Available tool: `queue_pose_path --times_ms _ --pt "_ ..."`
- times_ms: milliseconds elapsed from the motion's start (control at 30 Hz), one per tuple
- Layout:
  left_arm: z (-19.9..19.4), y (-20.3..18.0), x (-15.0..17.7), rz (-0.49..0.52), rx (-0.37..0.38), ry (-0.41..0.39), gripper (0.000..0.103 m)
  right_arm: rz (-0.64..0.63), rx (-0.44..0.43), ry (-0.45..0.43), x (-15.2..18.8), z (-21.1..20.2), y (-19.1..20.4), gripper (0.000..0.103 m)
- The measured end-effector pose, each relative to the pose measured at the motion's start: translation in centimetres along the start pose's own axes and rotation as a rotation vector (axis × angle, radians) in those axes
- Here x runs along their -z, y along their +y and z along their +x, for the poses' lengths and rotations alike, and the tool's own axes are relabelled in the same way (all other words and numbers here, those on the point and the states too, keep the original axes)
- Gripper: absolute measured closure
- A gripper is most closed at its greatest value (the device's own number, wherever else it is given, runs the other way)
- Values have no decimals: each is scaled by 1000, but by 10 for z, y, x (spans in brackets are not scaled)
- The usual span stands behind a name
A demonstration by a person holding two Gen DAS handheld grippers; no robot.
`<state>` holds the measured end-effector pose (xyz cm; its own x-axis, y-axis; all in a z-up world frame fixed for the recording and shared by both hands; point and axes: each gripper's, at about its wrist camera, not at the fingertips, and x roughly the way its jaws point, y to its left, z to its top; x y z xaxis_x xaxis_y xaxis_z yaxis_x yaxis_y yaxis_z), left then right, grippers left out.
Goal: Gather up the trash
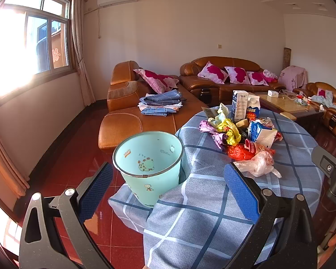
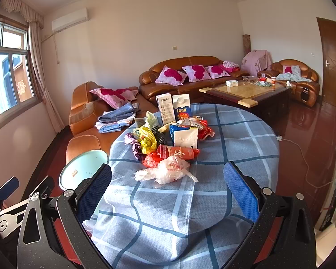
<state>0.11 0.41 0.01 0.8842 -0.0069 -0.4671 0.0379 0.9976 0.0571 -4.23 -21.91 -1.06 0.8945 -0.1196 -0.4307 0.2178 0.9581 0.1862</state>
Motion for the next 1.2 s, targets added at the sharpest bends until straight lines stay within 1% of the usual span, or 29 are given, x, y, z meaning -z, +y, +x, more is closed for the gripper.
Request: queue_pose_path --times_ms 1200 --pt "-3 1 -2 -5 9 0 6 -2 -4 -8 3 -1 2 5"
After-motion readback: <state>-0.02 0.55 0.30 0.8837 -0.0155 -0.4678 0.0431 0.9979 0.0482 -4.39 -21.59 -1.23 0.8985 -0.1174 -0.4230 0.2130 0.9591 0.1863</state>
